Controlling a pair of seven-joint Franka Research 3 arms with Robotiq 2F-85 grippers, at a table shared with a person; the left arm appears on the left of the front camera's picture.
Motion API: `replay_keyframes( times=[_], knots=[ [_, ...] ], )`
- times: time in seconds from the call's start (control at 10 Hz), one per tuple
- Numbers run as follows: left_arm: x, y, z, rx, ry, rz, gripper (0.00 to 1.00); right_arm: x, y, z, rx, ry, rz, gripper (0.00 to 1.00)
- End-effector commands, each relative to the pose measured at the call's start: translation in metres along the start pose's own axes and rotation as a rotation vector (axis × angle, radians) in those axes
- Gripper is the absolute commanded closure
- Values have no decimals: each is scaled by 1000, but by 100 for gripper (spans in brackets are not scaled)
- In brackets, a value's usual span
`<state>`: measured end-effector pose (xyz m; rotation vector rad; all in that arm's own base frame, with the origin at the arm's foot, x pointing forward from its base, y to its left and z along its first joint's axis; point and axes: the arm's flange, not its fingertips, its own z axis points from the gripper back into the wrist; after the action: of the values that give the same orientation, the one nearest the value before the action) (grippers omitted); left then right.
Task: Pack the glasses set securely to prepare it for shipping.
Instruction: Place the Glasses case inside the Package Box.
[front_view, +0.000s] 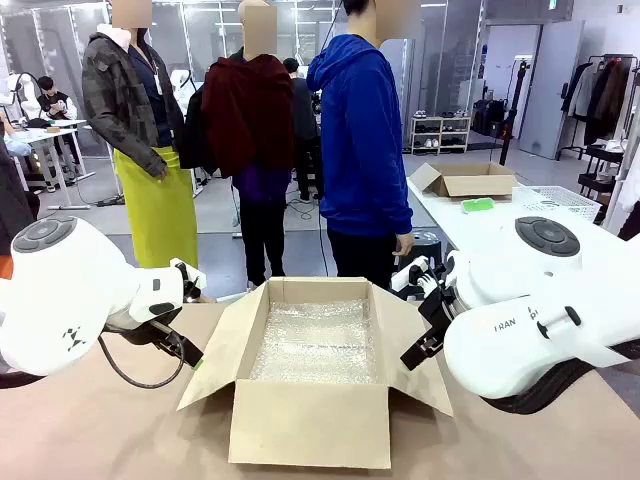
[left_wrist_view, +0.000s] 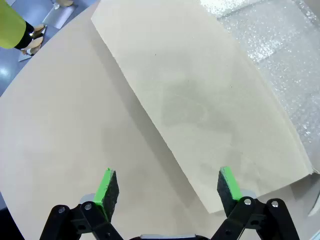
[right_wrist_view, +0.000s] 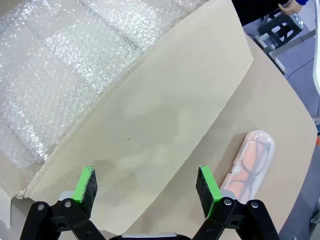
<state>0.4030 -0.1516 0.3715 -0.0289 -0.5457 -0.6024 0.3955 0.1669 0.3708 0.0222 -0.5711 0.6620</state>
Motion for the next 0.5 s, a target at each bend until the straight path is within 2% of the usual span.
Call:
replay_keyframes(
  times=[0.0, 0.4],
  knots=[
    [0, 0, 0, 0, 0, 0, 0, 0, 0, 0, 0, 0, 0, 0],
    [0, 0, 0, 0, 0, 0, 0, 0, 0, 0, 0, 0, 0, 0]
  ],
)
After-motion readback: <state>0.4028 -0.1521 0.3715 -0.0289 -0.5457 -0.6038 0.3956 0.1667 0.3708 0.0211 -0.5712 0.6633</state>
